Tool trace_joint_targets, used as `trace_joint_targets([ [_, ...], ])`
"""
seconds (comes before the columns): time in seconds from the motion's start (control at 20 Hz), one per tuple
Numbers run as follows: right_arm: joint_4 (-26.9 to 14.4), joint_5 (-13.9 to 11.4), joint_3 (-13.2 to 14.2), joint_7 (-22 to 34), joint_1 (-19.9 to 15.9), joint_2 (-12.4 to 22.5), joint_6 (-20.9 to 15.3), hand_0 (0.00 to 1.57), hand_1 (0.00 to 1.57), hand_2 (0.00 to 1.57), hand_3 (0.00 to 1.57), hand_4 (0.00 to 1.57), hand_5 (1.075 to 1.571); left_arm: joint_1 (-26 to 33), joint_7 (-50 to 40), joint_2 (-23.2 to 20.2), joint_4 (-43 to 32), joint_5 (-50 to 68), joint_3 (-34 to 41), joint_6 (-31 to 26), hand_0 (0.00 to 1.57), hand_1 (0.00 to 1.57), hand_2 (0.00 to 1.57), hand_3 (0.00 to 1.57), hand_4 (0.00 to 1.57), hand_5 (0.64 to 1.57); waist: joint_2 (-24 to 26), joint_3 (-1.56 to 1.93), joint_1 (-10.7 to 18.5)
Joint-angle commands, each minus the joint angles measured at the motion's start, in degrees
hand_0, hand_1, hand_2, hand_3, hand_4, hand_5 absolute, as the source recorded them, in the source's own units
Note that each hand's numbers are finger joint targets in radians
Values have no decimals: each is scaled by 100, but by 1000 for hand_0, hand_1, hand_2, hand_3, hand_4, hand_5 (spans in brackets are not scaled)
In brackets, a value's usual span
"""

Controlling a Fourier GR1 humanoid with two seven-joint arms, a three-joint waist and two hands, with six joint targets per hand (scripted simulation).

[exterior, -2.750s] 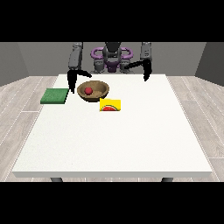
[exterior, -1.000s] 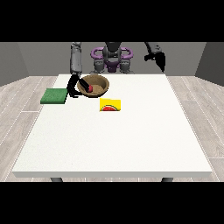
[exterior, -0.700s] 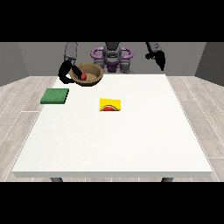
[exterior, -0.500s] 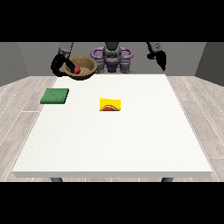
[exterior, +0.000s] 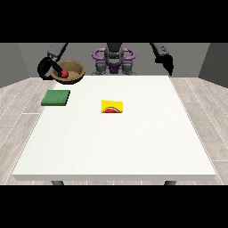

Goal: Pick the cup and pour the ball into the bowl, then pick the bowl and place it on the pad

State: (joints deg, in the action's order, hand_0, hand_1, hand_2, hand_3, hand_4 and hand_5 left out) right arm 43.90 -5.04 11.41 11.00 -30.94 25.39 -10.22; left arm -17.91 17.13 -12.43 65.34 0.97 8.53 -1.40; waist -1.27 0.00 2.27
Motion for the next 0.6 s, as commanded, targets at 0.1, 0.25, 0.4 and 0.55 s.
trace_joint_targets([
  [0.1,-239,293,541,-917,428,537,256,1571,1571,1571,0,919,1571,-351,-122,-1117,157,903,1057,-764,0,0,0,0,1324,1546,-440,5,222],
  [0.25,-254,423,718,-1155,426,704,389,1571,1571,1571,0,864,1570,-318,70,-1846,-198,1332,1589,-1444,0,0,0,0,1296,1571,-731,1,297],
  [0.4,-49,294,634,-1114,191,637,93,1571,1571,1571,0,801,1568,-377,524,-2338,-793,1586,2006,-1959,0,0,0,0,1281,1571,-1082,-7,337],
  [0.55,-127,425,745,-1334,169,507,94,1571,1571,1571,0,793,1567,-441,604,-2658,-1144,1695,2204,-2211,0,0,0,0,1226,1566,-1188,-3,239],
])
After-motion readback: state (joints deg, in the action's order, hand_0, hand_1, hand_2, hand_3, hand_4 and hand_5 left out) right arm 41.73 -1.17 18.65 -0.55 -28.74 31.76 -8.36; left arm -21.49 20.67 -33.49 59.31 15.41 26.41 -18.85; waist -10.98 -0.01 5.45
